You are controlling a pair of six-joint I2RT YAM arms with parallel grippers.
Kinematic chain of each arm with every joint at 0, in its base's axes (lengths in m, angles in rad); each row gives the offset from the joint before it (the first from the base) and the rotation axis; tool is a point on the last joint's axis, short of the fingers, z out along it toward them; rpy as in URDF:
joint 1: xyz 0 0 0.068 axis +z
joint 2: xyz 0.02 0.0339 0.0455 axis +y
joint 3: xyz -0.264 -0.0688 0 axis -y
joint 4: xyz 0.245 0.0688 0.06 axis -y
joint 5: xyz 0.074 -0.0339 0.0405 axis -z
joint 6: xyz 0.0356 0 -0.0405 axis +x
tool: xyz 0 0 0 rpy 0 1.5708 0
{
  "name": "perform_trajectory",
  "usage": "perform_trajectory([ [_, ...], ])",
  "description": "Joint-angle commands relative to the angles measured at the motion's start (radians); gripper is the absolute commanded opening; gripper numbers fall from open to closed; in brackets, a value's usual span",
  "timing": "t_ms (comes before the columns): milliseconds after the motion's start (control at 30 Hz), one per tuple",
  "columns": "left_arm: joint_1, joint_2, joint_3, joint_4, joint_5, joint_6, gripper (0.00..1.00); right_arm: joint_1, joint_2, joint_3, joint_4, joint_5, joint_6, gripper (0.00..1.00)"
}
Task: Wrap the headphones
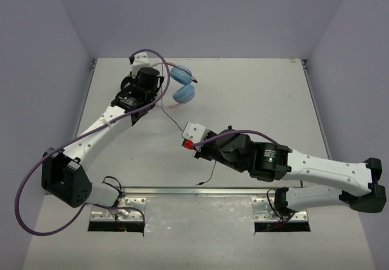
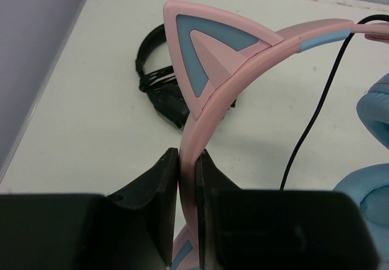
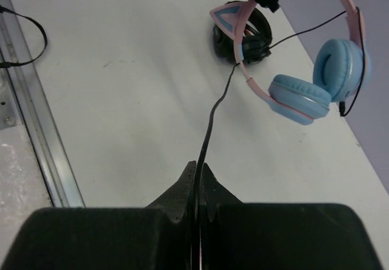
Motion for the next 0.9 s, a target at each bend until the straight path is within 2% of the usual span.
perform_trajectory([
  [0,0.007,-0.042,0.009,0.233,0.157,0.065,0.0,-0.01,0.015,0.124,-0.071,0.102,-0.171,0.01],
  [67,0.005,-0.043,-0.005,0.242,0.225,0.092,0.0,-0.023,0.041,0.199,-0.097,0.117,-0.204,0.01],
  [233,-0.032,-0.057,-0.035,0.264,0.283,0.146,0.0,-0.072,0.058,0.308,-0.109,0.151,-0.291,0.01],
  [400,-0.108,-0.048,-0.044,0.255,0.381,0.226,0.0,-0.221,0.108,0.391,-0.129,0.125,-0.362,0.01],
  [567,-0.179,-0.045,-0.046,0.203,0.538,0.325,0.0,-0.361,0.113,0.376,-0.061,0.113,-0.435,0.01],
  [733,-0.197,-0.088,-0.055,0.154,0.654,0.358,0.01,-0.471,0.075,0.331,0.032,0.058,-0.454,0.01],
  [867,-0.246,-0.134,-0.075,0.126,0.643,0.402,0.0,-0.614,0.079,0.348,-0.002,-0.062,-0.394,0.01],
])
